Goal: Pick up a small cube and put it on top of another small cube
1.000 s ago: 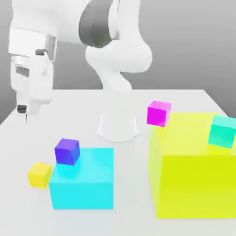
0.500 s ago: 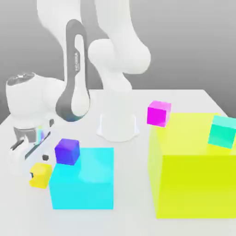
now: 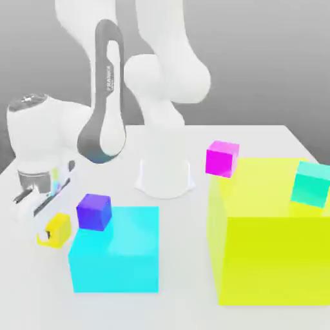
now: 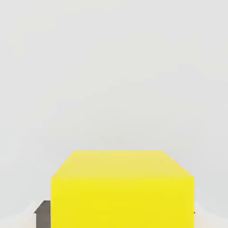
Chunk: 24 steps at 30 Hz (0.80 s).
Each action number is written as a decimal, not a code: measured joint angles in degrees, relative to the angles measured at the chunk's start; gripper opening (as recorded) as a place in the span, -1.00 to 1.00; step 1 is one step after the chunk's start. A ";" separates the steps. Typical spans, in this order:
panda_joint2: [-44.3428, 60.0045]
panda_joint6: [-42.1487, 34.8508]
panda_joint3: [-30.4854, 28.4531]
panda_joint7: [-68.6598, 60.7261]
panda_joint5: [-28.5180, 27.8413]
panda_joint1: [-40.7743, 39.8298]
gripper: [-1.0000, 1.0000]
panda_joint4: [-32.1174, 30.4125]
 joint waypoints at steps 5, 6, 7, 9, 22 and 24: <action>-6.75 -12.06 5.70 3.60 -0.56 9.62 -1.00 7.07; -7.96 -14.53 7.01 4.47 -0.25 11.21 -1.00 8.50; -9.13 -16.97 8.46 5.41 0.20 12.73 -1.00 9.90; -11.32 -21.66 11.68 7.17 1.35 15.91 -1.00 12.52; -19.15 -40.52 31.00 17.86 10.13 35.40 -1.00 22.35; -17.52 -36.93 32.34 18.77 10.14 35.98 1.00 20.18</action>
